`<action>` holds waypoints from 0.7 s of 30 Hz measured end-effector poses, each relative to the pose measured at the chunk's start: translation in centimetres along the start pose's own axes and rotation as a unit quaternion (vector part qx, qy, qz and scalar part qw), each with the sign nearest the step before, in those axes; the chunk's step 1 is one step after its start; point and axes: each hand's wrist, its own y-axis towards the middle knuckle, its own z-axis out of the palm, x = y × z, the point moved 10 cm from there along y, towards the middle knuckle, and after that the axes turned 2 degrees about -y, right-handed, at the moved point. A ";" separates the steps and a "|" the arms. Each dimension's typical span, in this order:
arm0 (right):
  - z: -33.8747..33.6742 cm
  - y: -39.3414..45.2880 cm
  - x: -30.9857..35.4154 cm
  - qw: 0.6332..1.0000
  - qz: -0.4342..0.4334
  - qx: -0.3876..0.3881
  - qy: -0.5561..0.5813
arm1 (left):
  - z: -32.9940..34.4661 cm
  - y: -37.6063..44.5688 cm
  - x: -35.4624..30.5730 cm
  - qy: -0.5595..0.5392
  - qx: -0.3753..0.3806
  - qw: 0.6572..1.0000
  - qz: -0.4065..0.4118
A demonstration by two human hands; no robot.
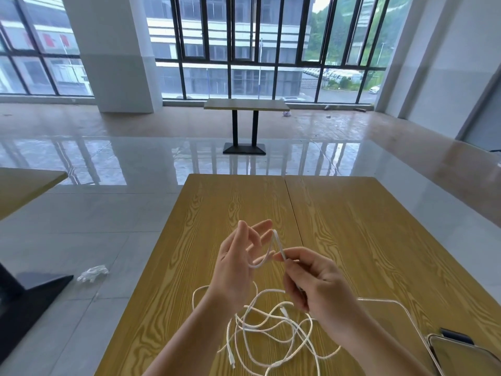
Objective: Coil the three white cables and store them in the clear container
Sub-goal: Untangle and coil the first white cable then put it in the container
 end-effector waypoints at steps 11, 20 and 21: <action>1.3 0.6 -0.9 0.995 0.020 0.027 -0.093 | 0.8 -0.2 3.4 0.009 0.012 0.991 -0.136; 1.8 0.1 -0.9 0.991 -0.023 0.025 -0.129 | 0.8 -0.4 1.9 0.097 0.010 0.990 -0.101; 2.1 0.0 -1.1 0.989 -0.022 0.043 -0.138 | 0.5 -0.2 1.7 0.094 -0.002 0.990 -0.105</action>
